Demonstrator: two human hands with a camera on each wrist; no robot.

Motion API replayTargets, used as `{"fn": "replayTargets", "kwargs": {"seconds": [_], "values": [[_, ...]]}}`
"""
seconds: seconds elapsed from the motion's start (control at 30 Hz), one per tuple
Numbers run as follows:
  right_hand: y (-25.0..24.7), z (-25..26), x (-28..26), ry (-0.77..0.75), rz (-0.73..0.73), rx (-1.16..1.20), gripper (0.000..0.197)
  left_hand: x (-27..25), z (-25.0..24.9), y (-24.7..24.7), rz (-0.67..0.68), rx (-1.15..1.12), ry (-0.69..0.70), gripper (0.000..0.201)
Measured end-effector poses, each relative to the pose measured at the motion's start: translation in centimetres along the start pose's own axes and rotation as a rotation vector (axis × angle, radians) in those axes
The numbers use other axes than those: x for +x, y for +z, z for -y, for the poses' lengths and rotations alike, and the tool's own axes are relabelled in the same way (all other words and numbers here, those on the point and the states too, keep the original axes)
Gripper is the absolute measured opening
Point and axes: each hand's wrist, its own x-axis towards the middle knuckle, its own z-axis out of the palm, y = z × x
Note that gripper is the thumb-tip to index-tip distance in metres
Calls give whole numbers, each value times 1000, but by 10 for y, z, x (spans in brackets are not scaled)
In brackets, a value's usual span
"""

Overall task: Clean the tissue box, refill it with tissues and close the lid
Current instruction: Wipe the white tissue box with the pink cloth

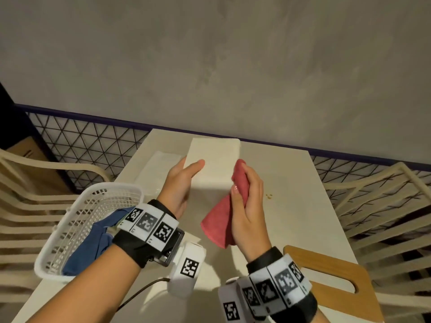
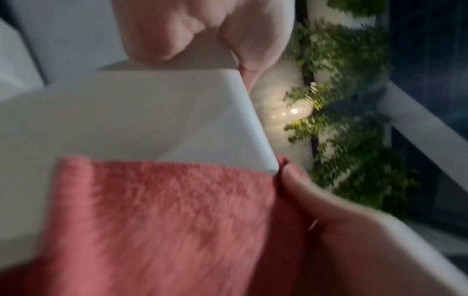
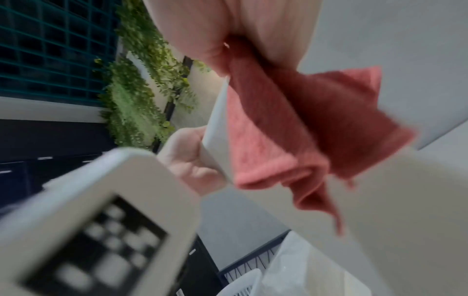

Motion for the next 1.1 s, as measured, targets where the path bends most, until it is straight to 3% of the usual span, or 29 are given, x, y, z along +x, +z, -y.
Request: {"fn": "replayTargets", "kwargs": {"seconds": [0.1,0.2,0.33,0.47,0.57,0.67,0.73,0.87,1.0,1.1], "values": [[-5,1,12,-108,-8,-5,39,2,3,6,1,57,2,28],[-16,-3,40,-52,-41,58,36,1,2,11,51,127,28,14],[-39,-31,80,233,-158,252,24,-4,-6,17,5,74,55,16],[-43,-73,75,560,-88,169,30,-10,-17,23,-91,-18,128,17],[-35,-83,58,767,-11,274,35,-11,-12,32,-192,-42,167,14],[-34,-73,42,1015,113,505,33,-7,5,45,-234,167,210,12],[-40,-72,37,1072,120,753,49,-2,21,54,-208,416,228,20],[-71,-82,37,1118,-8,928,51,14,46,62,-26,843,235,36],[-107,-88,33,1152,-58,874,31,26,62,72,447,1266,25,70],[-121,-99,27,1198,-88,780,16,37,78,83,641,1554,53,68]]}}
